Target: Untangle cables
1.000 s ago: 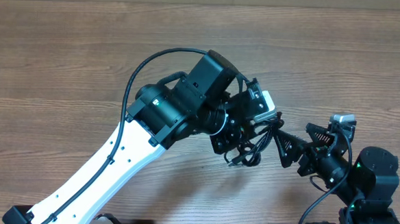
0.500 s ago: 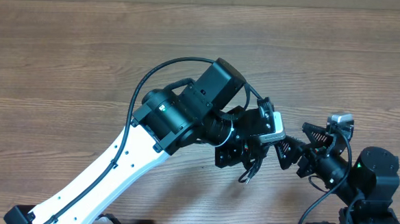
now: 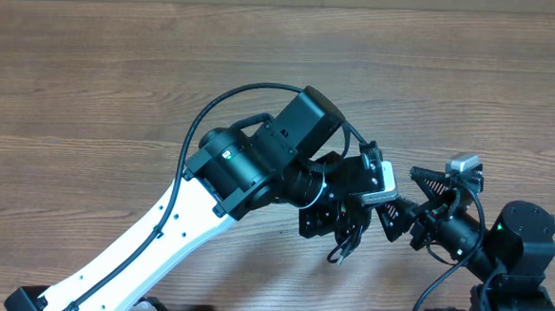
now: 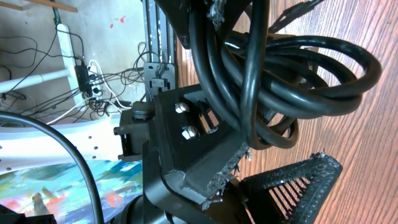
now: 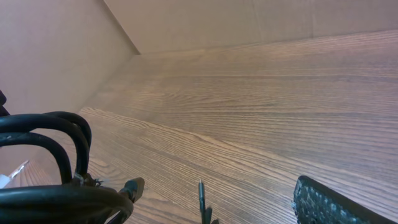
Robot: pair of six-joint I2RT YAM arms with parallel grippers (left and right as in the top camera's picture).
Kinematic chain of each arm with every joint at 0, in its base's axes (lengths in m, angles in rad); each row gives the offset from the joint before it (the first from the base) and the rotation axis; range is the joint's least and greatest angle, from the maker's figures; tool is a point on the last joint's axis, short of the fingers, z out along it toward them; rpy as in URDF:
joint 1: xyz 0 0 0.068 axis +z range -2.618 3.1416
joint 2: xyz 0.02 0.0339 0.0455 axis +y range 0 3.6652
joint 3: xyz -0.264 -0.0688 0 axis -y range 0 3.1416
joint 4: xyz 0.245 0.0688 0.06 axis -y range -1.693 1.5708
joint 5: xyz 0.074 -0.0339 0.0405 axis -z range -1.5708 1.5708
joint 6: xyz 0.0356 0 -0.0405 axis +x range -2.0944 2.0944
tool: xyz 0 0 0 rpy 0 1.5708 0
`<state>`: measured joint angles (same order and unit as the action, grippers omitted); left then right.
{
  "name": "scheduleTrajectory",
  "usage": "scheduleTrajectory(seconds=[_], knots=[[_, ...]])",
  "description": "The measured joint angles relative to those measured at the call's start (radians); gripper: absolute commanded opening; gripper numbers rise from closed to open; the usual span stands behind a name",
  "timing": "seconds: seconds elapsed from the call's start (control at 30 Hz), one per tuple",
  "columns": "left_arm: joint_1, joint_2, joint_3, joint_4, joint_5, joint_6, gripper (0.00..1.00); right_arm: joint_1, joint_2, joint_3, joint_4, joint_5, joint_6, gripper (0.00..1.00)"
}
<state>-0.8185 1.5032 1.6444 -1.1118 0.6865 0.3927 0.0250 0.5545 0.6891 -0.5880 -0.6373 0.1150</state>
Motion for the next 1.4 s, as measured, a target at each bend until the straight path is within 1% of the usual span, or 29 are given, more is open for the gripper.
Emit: scheduleTrajectory(seconds=[0.07, 0.17, 0.2, 0.23, 0.4, 0.53, 0.73, 1.1, 1.27, 1.33, 1.4], knots=[[0.0, 0.0, 0.0, -0.003, 0.002, 0.001, 0.04, 0.001, -0.003, 0.0, -0.018, 0.031, 0.015, 0.96], [0.0, 0.001, 0.0, -0.021, -0.008, 0.007, 0.04, 0.006, -0.009, 0.0, -0.085, 0.126, 0.084, 0.96], [0.0, 0.002, 0.0, -0.028, -0.021, 0.008, 0.04, 0.011, -0.01, 0.0, -0.109, 0.167, 0.117, 1.0], [0.001, 0.004, 0.0, -0.032, -0.036, 0.008, 0.04, 0.016, -0.013, 0.0, -0.133, 0.216, 0.159, 1.0], [0.001, 0.018, 0.0, -0.032, -0.119, -0.002, 0.04, 0.024, -0.017, 0.0, -0.166, 0.312, 0.227, 1.0], [0.01, 0.018, 0.0, -0.033, -0.195, -0.064, 0.04, 0.024, -0.017, 0.0, -0.173, 0.353, 0.268, 1.0], [0.067, 0.021, 0.0, -0.037, -0.207, -0.132, 0.04, 0.034, -0.017, 0.001, -0.201, 0.388, 0.32, 1.0], [0.134, 0.021, 0.0, -0.044, -0.185, -0.175, 0.04, 0.035, -0.017, 0.001, -0.197, 0.406, 0.348, 1.0], [0.153, 0.021, 0.0, -0.019, -0.172, -0.212, 0.04, 0.034, -0.017, 0.002, -0.192, 0.433, 0.349, 1.0], [0.191, 0.017, 0.0, -0.017, -0.182, -0.238, 0.04, 0.011, -0.012, 0.002, -0.179, 0.456, 0.315, 1.0], [0.23, 0.016, 0.0, -0.01, -0.19, -0.263, 0.04, 0.008, -0.01, 0.002, -0.14, 0.415, 0.253, 1.0]])
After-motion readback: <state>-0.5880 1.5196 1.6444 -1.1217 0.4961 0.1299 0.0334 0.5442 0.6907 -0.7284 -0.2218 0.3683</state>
